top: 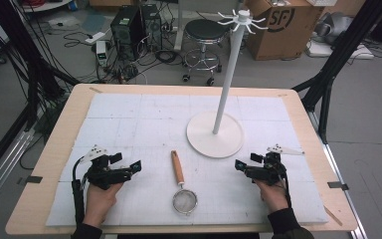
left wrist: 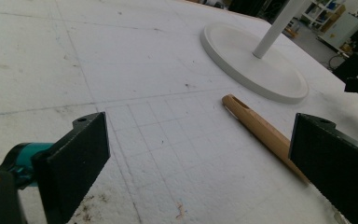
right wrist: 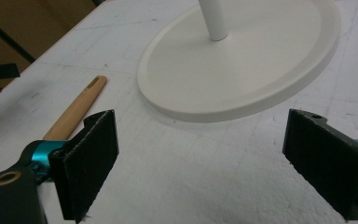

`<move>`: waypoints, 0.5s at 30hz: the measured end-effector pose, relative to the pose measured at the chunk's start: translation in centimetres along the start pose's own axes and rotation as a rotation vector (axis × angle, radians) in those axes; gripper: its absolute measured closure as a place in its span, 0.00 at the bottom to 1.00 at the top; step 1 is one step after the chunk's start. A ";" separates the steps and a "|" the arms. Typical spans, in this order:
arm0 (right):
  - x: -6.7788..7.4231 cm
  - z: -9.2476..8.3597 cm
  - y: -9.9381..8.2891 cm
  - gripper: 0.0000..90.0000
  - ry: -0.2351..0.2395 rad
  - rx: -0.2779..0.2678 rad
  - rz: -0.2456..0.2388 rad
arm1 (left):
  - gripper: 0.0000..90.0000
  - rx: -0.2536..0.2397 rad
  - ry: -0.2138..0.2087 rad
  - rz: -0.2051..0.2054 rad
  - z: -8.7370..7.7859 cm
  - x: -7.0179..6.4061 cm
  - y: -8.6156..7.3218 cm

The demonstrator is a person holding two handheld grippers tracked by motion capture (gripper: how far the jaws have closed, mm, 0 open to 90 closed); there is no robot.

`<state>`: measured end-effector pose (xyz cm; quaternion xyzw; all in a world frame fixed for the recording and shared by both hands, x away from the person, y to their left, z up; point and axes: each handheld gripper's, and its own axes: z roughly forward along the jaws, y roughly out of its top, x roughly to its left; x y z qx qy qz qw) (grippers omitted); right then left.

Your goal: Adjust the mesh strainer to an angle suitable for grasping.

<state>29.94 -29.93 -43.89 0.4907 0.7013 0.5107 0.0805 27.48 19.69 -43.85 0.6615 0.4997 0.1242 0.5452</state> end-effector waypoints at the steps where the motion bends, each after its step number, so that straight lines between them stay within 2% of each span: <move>1: 0.0 0.0 0.0 0.10 0.001 0.005 0.009 | 0.07 0.002 -0.001 0.000 0.0 0.0 0.0; 13: 0.1 0.0 0.0 0.11 0.004 0.003 0.001 | 0.07 0.006 0.002 0.001 0.0 0.0 0.0; 15: 0.2 0.2 0.0 0.14 0.008 0.005 -0.004 | 0.07 0.006 0.002 0.001 0.0 0.0 0.0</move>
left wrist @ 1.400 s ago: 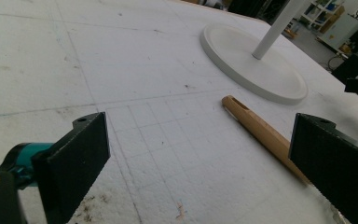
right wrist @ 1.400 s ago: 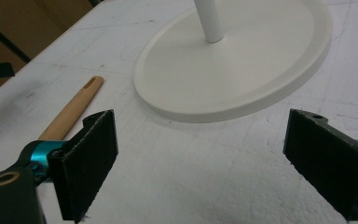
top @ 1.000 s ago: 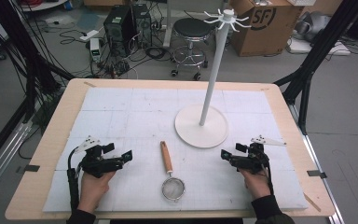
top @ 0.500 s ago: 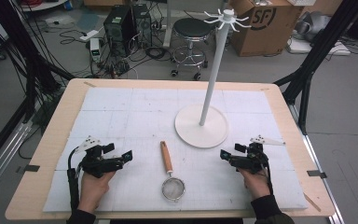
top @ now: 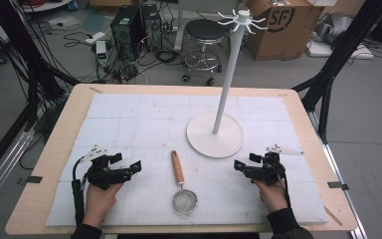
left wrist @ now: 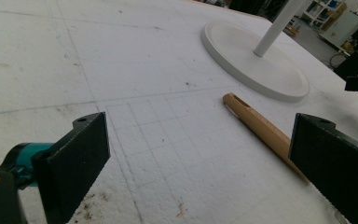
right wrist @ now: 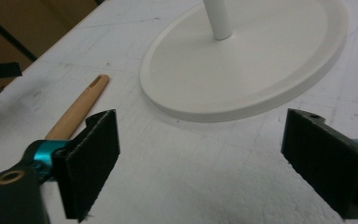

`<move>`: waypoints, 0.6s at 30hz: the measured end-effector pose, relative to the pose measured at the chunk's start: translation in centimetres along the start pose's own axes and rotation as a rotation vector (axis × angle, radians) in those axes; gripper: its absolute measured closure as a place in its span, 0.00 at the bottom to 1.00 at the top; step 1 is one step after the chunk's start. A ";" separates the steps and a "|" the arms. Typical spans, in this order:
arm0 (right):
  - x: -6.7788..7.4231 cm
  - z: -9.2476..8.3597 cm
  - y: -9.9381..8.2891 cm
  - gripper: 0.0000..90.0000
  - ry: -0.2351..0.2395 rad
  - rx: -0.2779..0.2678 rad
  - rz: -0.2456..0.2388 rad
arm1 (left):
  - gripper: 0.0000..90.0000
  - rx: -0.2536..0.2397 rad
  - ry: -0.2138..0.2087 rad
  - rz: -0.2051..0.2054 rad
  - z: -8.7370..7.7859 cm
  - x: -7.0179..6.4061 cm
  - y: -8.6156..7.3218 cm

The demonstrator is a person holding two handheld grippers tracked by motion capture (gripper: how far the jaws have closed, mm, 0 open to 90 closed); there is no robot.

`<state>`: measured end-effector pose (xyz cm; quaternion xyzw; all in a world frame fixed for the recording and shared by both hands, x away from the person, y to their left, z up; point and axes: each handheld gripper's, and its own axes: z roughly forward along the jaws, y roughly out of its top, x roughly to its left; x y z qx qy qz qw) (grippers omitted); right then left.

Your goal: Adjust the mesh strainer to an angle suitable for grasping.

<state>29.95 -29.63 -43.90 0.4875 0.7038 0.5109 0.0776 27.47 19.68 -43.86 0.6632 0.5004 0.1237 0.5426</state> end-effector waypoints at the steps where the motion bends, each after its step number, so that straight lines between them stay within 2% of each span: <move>1: 0.0 0.1 0.0 0.16 0.001 -0.002 -0.004 | 0.07 0.000 0.000 0.000 0.0 0.0 0.0; 10: 0.4 0.5 0.0 0.16 0.007 0.010 -0.011 | 0.07 0.007 0.003 0.003 0.0 0.0 0.0; 13: 0.4 0.4 0.0 0.16 0.005 0.008 0.000 | 0.07 0.008 0.000 0.004 0.1 -0.1 0.0; 16: 0.2 0.5 0.0 0.16 0.000 0.011 -0.006 | 0.18 0.040 0.029 0.019 0.3 -0.2 -0.1; 18: 0.3 0.5 0.0 0.16 0.000 0.016 -0.005 | 0.18 0.043 0.027 0.027 0.3 -0.3 -0.2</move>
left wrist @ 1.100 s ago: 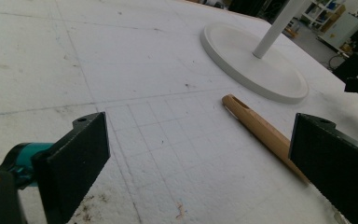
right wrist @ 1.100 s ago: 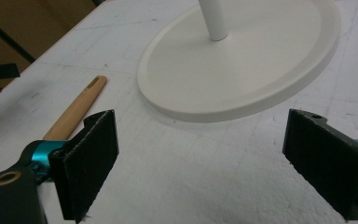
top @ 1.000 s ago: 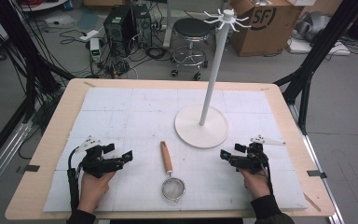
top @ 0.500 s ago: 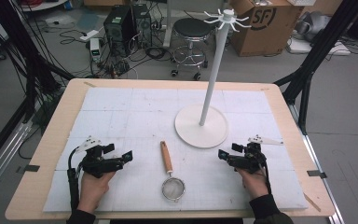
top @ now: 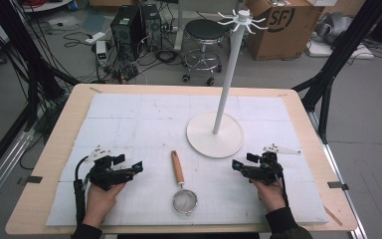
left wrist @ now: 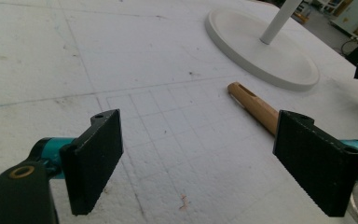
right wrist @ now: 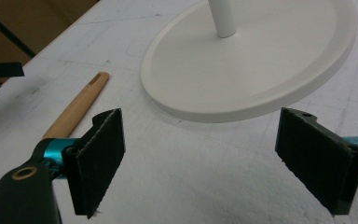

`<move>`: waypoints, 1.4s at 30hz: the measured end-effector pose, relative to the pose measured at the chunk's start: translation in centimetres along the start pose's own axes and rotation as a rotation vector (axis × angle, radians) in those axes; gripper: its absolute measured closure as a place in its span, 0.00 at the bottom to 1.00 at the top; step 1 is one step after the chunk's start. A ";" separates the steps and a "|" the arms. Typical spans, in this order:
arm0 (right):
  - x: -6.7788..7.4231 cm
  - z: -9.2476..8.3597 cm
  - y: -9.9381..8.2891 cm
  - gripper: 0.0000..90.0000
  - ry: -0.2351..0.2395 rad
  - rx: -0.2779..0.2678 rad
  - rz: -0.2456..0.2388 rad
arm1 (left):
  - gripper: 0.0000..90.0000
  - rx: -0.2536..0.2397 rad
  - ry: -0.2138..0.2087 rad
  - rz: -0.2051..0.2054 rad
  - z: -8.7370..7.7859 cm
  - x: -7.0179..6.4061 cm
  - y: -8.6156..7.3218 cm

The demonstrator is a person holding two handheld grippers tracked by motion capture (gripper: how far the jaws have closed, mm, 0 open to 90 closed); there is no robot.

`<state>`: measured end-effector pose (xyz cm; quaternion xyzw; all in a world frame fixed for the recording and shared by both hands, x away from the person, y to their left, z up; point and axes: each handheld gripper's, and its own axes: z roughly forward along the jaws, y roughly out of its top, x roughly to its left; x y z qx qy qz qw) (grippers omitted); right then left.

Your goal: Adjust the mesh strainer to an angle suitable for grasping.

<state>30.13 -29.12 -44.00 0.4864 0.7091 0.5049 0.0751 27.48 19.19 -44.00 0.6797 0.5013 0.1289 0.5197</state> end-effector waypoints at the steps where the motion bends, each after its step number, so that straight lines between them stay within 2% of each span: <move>1: 0.0 0.0 0.0 0.16 0.000 0.000 0.000 | 0.18 -0.008 -0.006 -0.002 0.0 0.0 0.0; 5: -0.1 0.0 0.0 0.16 -0.002 -0.005 -0.007 | 0.21 -0.012 -0.023 0.005 -0.1 -0.1 0.0; 6: -0.1 -0.1 0.0 0.16 -0.004 -0.006 -0.004 | 0.24 -0.010 -0.027 0.007 -0.1 -0.2 0.0; 7: -0.1 -0.1 0.0 0.16 -0.007 -0.009 -0.007 | 0.32 -0.002 -0.031 0.015 0.0 -0.2 -0.1; 9: -0.1 -0.1 0.0 0.16 -0.005 -0.009 -0.001 | 0.31 0.011 -0.032 0.015 0.2 -0.3 -0.1; 13: -0.2 -0.3 0.1 0.16 -0.005 -0.012 0.002 | 0.36 0.010 -0.043 -0.010 0.3 -0.4 -0.1; 16: -0.2 -0.3 0.1 0.16 0.001 -0.011 0.001 | 0.47 0.021 -0.049 -0.024 0.6 -0.4 -0.2; 18: -0.2 -0.3 0.1 0.16 0.000 -0.010 -0.001 | 0.50 0.044 -0.060 -0.053 1.0 -0.5 -0.1; 23: -0.4 -0.4 0.1 0.16 -0.001 -0.017 0.002 | 0.57 0.071 -0.050 -0.062 1.7 -0.9 0.0; 25: -0.4 -0.4 0.2 0.16 -0.004 -0.021 0.002 | 0.63 0.072 -0.048 -0.070 1.8 -0.9 0.0; 27: -0.4 -0.4 0.2 0.16 -0.007 -0.023 0.006 | 0.68 0.067 -0.065 -0.081 1.9 -1.0 0.0; 34: -0.4 -0.5 0.2 0.16 -0.008 -0.030 -0.002 | 0.83 0.076 -0.099 -0.070 2.2 -1.1 0.1; 38: -0.5 -0.5 0.2 0.16 -0.014 -0.033 0.006 | 0.92 0.059 -0.104 -0.087 2.7 -1.0 0.1; 42: -0.6 -0.6 0.2 0.16 -0.013 -0.040 0.000 | 0.97 0.045 -0.110 -0.079 3.5 -1.5 0.3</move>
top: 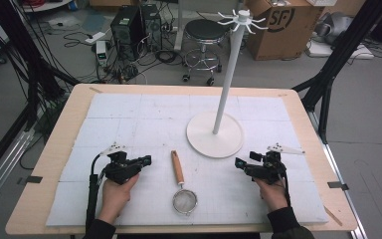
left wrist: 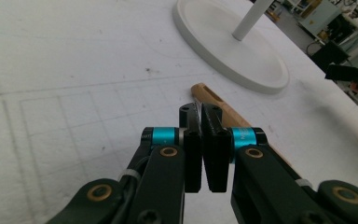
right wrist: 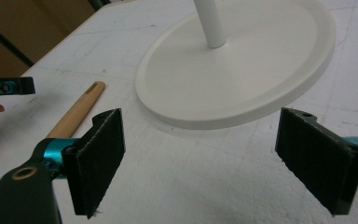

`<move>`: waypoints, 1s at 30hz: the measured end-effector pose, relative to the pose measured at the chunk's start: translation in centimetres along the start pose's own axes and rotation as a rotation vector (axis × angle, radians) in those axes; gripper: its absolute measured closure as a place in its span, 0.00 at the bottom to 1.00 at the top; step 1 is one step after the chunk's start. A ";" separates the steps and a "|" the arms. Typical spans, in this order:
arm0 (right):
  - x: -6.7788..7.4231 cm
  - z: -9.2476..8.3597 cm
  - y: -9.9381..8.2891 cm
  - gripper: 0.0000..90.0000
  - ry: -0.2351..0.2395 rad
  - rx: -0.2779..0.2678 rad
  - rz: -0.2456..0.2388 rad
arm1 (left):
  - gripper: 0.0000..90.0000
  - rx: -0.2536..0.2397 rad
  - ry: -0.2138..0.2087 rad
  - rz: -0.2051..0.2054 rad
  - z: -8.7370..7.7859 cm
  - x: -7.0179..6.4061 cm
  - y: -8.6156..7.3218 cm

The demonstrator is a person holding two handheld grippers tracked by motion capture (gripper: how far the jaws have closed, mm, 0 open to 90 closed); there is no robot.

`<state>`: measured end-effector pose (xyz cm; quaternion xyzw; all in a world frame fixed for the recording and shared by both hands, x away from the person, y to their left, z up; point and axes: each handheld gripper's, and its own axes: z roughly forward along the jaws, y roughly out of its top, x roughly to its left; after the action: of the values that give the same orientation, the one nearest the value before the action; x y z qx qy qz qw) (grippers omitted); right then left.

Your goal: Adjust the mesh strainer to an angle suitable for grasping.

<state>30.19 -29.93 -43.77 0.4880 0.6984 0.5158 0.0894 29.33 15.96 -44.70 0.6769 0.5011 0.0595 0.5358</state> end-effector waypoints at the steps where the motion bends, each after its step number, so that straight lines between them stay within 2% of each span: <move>1: 0.0 0.0 0.0 0.16 0.001 -0.001 0.003 | 0.98 -0.004 -0.003 -0.001 0.2 -0.1 0.0; 5: 0.0 -0.1 0.0 0.16 0.001 -0.002 0.011 | 0.98 0.002 -0.013 -0.004 1.0 -0.6 0.0; 6: 0.0 -0.1 0.0 0.16 0.001 -0.002 0.012 | 0.99 0.018 0.003 0.001 1.5 -0.8 -0.1; 8: 0.0 -0.2 0.0 0.16 0.000 -0.004 0.019 | 1.00 0.024 0.008 0.004 1.8 -0.8 -0.2; 10: -0.1 -0.2 0.0 0.16 -0.003 -0.011 0.013 | 1.00 0.039 0.015 -0.010 2.4 -0.9 -0.3; 13: -0.1 -0.3 0.0 0.16 0.001 -0.008 0.023 | 1.00 0.040 -0.003 -0.035 2.9 -1.0 -0.1; 17: -0.1 -0.3 0.0 0.16 -0.002 -0.010 0.023 | 1.00 0.059 0.022 -0.019 3.8 -1.5 -0.1; 21: -0.2 -0.3 0.0 0.16 -0.007 -0.017 0.020 | 1.00 0.064 0.027 -0.023 4.6 -1.5 0.2; 26: -0.2 -0.3 0.1 0.16 -0.011 -0.022 0.016 | 1.00 0.098 0.030 -0.005 5.8 -2.0 0.6; 27: -0.2 -0.3 0.1 0.16 -0.009 -0.023 0.017 | 1.00 0.109 0.040 -0.007 6.0 -2.1 0.7; 30: -0.2 -0.4 0.1 0.16 -0.008 -0.021 0.027 | 1.00 0.126 0.032 -0.013 6.6 -2.3 0.8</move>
<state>30.04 -30.34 -43.56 0.4987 0.6858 0.5224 0.0903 32.79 9.95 -45.74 0.7049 0.5167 0.0353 0.4846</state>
